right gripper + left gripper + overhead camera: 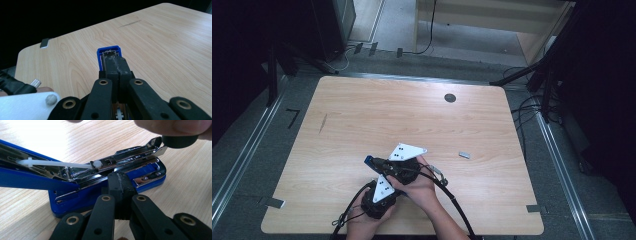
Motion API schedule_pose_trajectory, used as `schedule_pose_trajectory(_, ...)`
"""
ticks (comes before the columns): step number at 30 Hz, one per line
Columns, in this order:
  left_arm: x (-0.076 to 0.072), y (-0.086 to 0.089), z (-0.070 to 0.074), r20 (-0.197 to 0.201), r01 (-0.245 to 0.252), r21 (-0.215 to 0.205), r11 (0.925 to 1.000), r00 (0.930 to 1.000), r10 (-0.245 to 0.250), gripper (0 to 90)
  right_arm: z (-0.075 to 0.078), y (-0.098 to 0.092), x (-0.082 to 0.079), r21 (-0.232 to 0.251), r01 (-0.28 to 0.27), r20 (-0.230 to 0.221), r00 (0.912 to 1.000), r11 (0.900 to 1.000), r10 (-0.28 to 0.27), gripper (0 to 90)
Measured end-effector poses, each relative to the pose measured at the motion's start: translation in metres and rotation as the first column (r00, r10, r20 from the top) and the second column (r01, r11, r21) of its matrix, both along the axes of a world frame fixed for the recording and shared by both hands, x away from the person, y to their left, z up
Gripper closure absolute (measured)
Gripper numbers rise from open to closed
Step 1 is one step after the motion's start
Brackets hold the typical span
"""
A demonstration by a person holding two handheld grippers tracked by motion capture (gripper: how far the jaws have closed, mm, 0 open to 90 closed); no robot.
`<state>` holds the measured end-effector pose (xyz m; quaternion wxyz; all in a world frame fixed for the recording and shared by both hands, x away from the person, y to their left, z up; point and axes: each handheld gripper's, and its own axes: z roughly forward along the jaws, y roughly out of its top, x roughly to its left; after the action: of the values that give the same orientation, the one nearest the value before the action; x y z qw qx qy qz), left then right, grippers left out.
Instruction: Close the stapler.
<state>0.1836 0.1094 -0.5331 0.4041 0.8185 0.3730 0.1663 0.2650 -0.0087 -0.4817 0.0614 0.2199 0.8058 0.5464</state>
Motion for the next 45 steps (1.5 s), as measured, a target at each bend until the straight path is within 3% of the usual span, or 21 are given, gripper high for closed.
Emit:
schedule_pose_trajectory(24,0.0,0.0,0.0,-0.003,0.003,-0.003,1.0,1.0,-0.003,90.0,-0.02,0.015,0.012,-0.086,-0.034,-0.073,0.9969,0.996,0.028,90.0)
schedule_pose_trajectory(30,0.0,0.0,0.0,-0.002,0.002,-0.001,1.0,1.0,-0.002,90.0,-0.023,0.019,0.013,-0.131,-0.036,-0.084,0.9962,0.991,0.025,90.0)
schedule_pose_trajectory(32,0.0,0.0,0.0,-0.002,0.002,-0.001,1.0,1.0,-0.002,90.0,-0.025,0.023,0.012,-0.187,-0.033,-0.077,0.9969,0.982,0.019,90.0)
schedule_pose_trajectory(45,0.0,0.0,0.0,-0.003,0.003,-0.002,1.0,1.0,-0.003,90.0,-0.026,0.026,0.014,-0.205,-0.035,-0.099,0.9949,0.978,0.014,90.0)
